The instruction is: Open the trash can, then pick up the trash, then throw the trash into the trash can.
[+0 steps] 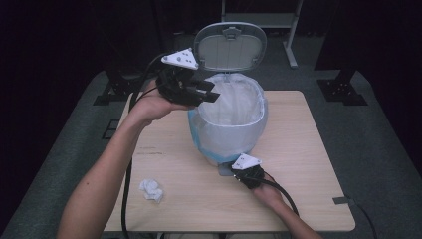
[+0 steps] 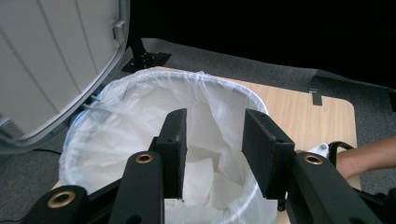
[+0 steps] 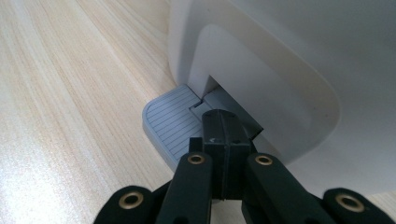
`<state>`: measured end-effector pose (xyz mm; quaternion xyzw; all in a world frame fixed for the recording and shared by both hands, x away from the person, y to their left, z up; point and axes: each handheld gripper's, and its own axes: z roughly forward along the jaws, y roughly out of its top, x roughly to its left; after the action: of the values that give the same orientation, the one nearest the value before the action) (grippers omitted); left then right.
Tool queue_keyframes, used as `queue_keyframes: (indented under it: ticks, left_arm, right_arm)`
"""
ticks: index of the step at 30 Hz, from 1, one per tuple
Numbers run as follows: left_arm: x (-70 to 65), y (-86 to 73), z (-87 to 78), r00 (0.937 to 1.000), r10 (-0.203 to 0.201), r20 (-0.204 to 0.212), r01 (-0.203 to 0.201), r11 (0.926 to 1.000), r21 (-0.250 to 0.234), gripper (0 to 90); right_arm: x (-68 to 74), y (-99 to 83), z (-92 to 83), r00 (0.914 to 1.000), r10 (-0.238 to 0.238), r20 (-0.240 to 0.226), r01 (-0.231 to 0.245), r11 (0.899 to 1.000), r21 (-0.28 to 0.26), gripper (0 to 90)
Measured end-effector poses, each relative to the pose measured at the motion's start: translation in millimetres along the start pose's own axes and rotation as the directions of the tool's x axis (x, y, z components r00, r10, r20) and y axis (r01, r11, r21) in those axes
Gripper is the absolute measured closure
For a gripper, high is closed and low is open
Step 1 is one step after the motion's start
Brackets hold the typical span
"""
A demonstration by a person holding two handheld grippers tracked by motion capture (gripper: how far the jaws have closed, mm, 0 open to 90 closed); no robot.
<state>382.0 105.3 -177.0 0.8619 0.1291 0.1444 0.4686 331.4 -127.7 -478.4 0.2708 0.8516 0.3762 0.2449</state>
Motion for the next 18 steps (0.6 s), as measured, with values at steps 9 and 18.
queue_keyframes:
  ticks: [9,18]
  left_arm:
    - [-1.4,-20.8,-23.4,0.9991,-0.031,-0.028,0.030,0.9995,-0.008,50.3]
    - [-5.7,-36.3,-40.4,0.9980,-0.045,-0.043,0.045,0.9989,-0.015,49.6]
  right_arm:
    - [-0.5,0.1,-0.1,1.0000,0.005,-0.003,-0.005,1.000,0.002,90.0]
    - [-1.6,0.0,0.0,0.9999,0.007,-0.008,-0.007,1.000,0.001,90.0]
